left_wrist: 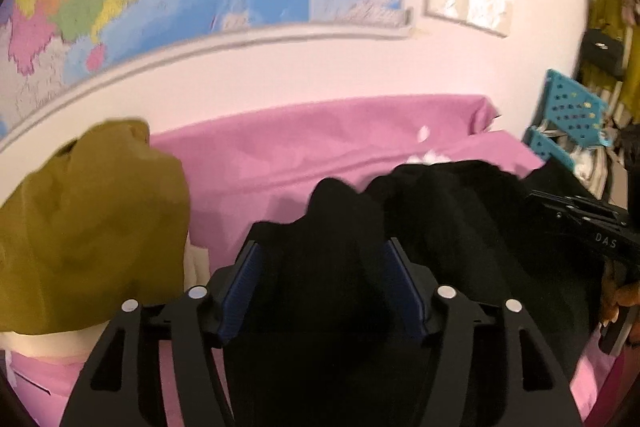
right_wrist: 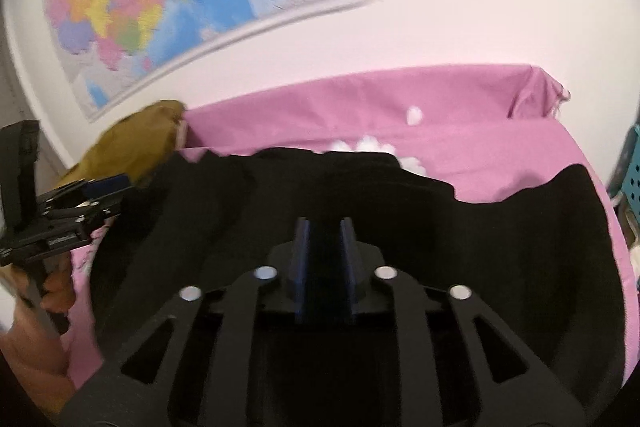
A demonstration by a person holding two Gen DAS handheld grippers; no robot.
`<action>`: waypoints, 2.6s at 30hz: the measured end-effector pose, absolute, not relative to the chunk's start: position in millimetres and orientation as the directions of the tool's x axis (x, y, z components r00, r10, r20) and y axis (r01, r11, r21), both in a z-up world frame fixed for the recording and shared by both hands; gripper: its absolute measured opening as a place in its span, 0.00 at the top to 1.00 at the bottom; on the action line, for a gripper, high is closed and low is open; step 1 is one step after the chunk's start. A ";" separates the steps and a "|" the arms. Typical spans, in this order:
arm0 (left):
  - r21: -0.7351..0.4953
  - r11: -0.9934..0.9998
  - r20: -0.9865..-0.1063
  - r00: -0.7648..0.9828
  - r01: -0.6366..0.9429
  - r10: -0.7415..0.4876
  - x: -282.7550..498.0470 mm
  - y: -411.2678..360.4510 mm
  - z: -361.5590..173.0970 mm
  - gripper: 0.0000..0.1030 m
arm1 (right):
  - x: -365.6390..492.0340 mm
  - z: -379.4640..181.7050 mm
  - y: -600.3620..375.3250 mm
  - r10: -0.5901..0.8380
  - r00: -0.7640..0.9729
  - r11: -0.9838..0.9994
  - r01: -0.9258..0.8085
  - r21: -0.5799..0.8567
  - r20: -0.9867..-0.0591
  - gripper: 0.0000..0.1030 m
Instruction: Fold large clothes
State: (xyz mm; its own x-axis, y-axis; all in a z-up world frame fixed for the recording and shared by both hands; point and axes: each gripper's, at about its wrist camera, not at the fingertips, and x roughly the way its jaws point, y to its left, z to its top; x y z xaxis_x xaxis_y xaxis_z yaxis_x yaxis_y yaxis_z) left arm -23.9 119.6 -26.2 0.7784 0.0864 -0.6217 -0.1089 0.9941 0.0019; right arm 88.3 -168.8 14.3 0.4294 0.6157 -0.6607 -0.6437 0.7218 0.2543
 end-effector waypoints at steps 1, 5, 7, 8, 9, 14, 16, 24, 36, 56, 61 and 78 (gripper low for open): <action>0.007 0.996 -0.608 0.791 -0.085 0.072 -29.8 115.0 -23.5 0.33 | 85.3 17.2 -170.3 0.623 0.426 0.714 -0.652 0.254 -0.656 0.70; 0.041 0.999 -0.605 0.796 0.004 0.021 -39.3 93.1 -27.5 0.33 | 69.2 23.8 -180.9 0.659 0.392 0.675 -0.684 0.275 -0.642 0.59; 0.042 0.999 -0.630 0.776 0.027 0.006 -36.8 85.7 -38.1 0.33 | 69.0 17.1 -185.3 0.639 0.389 0.686 -0.679 0.262 -0.664 0.56; 0.032 0.999 -0.665 0.747 0.037 -0.006 -29.7 83.2 -48.1 0.33 | 71.4 10.5 -188.1 0.612 0.390 0.703 -0.666 0.249 -0.688 0.54; 0.039 0.999 -0.690 0.724 0.028 0.007 -23.4 81.6 -56.3 0.33 | 73.9 4.7 -190.3 0.590 0.392 0.721 -0.649 0.243 -0.706 0.51; 0.089 0.996 -0.722 0.687 -0.025 0.082 -10.1 78.1 -72.6 0.33 | 79.6 -13.2 -207.0 0.536 0.416 0.775 -0.587 0.233 -0.735 0.52; 0.084 0.996 -0.708 0.702 -0.032 0.082 -14.7 78.2 -67.4 0.32 | 73.5 -6.7 -210.3 0.548 0.431 0.770 -0.595 0.232 -0.717 0.48; 0.092 0.993 -0.662 0.741 -0.069 0.113 -45.4 72.0 -55.3 0.23 | 31.9 17.7 -209.2 0.665 0.383 0.662 -0.699 0.269 -0.641 0.45; 0.038 0.996 -0.684 0.724 -0.086 0.089 -64.1 76.2 -68.4 0.20 | 17.4 -8.5 -192.7 0.624 0.344 0.669 -0.698 0.253 -0.702 0.42; -0.163 0.973 -0.684 0.730 -0.162 0.007 -147.8 128.3 -79.1 0.15 | -86.7 18.1 -117.8 0.647 0.323 0.383 -0.921 -0.072 -0.691 0.16; -0.230 0.963 -0.712 0.699 -0.143 -0.066 -159.3 133.7 -92.0 0.15 | -98.2 -6.0 -97.1 0.580 0.386 0.343 -0.914 -0.214 -0.718 0.16; -0.557 0.830 -0.626 0.661 -0.009 -0.413 -114.7 115.3 -100.6 0.11 | -56.8 3.9 -107.6 0.645 0.344 0.460 -0.888 -0.013 -0.682 0.64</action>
